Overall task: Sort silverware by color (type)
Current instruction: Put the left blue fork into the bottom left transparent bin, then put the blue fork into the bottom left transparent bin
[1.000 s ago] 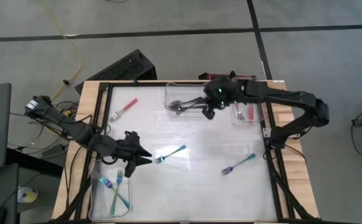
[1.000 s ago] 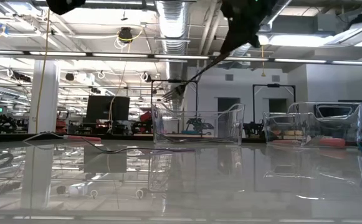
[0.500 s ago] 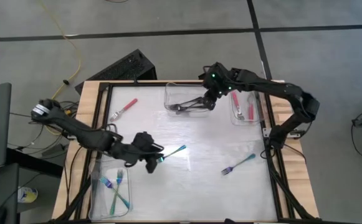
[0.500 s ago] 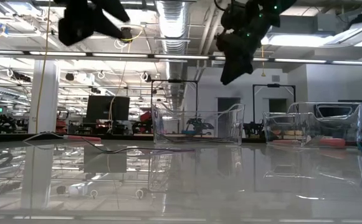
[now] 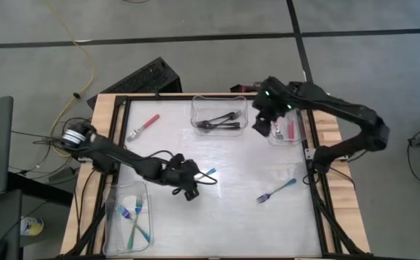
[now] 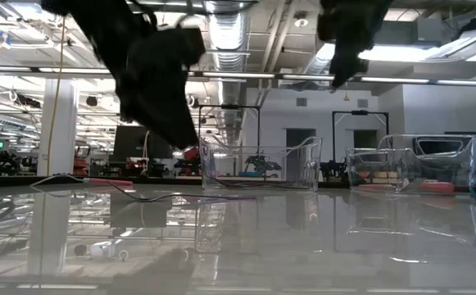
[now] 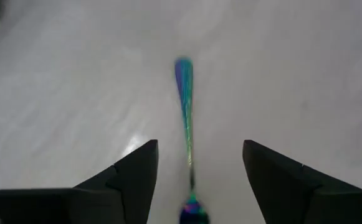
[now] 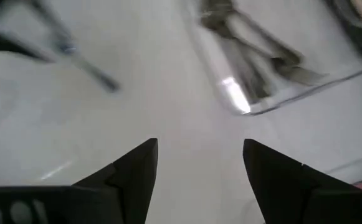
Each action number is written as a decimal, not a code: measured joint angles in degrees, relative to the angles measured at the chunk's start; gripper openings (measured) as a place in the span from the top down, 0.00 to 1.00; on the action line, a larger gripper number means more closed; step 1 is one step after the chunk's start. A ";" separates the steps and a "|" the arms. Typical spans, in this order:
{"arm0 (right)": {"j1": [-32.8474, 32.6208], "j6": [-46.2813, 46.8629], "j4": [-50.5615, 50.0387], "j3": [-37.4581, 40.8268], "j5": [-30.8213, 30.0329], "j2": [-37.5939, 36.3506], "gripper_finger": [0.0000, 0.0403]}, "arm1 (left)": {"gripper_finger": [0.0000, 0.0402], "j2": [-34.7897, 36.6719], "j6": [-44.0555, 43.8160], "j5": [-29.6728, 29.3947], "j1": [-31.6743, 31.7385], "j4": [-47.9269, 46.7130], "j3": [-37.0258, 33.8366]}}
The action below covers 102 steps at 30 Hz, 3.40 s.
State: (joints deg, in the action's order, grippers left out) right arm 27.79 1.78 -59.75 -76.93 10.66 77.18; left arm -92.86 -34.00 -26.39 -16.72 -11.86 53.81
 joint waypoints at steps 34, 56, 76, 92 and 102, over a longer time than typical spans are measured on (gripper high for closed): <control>-33.03 26.73 -3.20 0.00 -35.46 -8.32 0.35 | 1.00 6.09 -2.72 14.66 3.78 -11.97 10.11; -34.90 24.21 6.55 -0.01 -21.17 3.23 0.35 | 1.00 17.68 24.43 27.01 -36.57 -51.11 9.96; -56.73 14.16 -10.13 5.42 -4.47 16.32 0.36 | 0.89 11.67 46.35 30.18 -36.88 -47.01 4.02; -56.68 8.62 8.47 27.91 -9.67 16.11 0.36 | 0.61 11.79 28.88 22.57 -37.28 -52.35 14.43; -59.44 17.67 16.70 32.87 -11.81 15.41 0.64 | 0.61 11.91 -1.30 -17.62 -35.55 -51.11 25.52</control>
State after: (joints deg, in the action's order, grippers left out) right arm -31.66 19.45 -43.05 -44.05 -1.16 92.59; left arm -80.95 -35.30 -44.02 -52.27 -62.97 79.33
